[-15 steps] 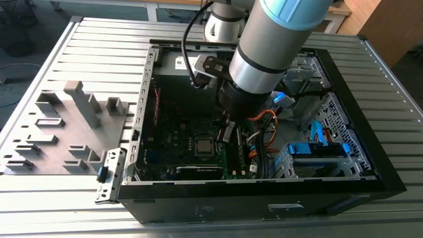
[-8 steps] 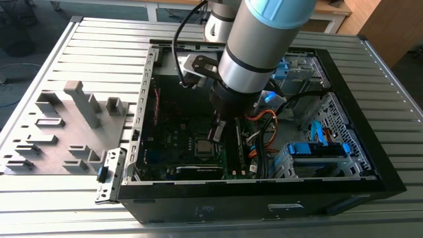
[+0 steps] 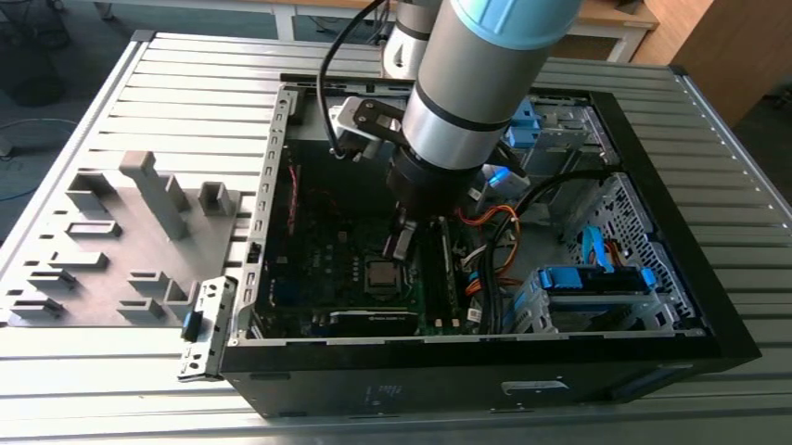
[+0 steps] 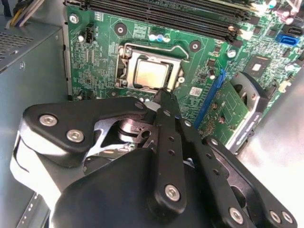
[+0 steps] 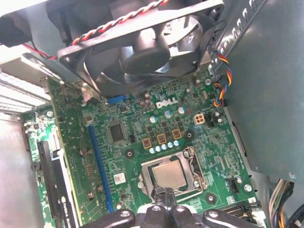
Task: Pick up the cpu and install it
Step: 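Install the first cpu locking lever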
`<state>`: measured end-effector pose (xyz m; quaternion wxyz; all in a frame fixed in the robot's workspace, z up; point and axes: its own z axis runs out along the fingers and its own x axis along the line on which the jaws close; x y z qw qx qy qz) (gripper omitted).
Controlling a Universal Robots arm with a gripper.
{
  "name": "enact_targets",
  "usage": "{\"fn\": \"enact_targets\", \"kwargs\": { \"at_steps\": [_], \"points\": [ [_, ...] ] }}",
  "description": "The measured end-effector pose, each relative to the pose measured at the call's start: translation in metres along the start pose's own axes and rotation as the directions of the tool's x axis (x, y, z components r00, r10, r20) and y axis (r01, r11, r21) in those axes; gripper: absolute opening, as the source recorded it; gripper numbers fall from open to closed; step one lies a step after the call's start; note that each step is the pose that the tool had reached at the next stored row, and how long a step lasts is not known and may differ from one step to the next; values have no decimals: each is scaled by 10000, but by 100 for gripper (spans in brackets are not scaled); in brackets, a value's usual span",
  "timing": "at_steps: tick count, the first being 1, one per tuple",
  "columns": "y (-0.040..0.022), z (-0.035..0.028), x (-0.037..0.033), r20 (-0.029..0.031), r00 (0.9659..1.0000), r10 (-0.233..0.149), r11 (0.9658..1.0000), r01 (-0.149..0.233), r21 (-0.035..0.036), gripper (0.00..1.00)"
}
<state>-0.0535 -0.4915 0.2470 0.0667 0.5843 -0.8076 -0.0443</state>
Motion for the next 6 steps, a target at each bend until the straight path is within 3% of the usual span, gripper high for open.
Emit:
{"fn": "enact_targets", "kwargs": {
  "at_steps": [6],
  "points": [
    [1,0,0,3,10000,1,10000,-1,-1,11]
  ]
}}
